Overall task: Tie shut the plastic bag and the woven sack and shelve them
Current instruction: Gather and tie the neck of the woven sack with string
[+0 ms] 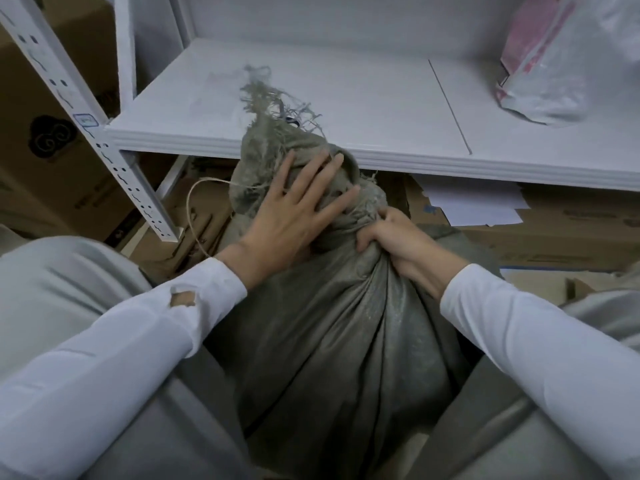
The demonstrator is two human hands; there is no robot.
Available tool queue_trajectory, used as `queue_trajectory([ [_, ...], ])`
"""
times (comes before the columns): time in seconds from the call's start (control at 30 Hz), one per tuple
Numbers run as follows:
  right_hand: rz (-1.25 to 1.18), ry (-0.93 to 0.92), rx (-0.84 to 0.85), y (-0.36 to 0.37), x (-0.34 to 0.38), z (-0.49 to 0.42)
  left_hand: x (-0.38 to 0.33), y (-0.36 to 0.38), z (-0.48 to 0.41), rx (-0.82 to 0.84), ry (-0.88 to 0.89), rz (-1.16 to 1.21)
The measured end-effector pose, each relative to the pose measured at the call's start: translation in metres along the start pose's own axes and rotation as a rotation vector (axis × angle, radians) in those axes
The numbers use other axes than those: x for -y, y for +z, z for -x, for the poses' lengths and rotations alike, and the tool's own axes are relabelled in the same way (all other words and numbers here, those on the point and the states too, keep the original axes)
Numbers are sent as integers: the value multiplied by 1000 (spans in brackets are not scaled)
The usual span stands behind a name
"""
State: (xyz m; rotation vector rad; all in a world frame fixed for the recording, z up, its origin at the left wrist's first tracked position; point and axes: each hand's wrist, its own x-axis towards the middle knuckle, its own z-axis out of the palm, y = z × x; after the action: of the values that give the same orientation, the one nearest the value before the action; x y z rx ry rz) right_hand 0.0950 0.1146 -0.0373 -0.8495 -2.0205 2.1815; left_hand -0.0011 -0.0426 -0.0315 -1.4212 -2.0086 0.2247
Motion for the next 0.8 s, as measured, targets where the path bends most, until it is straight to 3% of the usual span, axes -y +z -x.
queue_trajectory([
  [0.1, 3, 42, 178, 2, 1, 5, 9, 3, -3, -25, -58, -17],
  [0.23, -156, 73, 290, 0, 12, 12, 24, 9, -5, -127, -13, -47],
  [0.3, -212, 46, 276, 4, 18, 16, 27, 4, -9, -254, -25, -33],
  [0.5, -77, -162, 203, 8, 25, 19, 17, -11, -25, -590, -43, 65],
  [0.63, -269, -208, 174, 0, 30, 17, 18, -18, -29, -689, -63, 62],
  [0.8, -560, -46, 144, -15, 33, 10, 25, -9, -23, -682, -45, -24],
])
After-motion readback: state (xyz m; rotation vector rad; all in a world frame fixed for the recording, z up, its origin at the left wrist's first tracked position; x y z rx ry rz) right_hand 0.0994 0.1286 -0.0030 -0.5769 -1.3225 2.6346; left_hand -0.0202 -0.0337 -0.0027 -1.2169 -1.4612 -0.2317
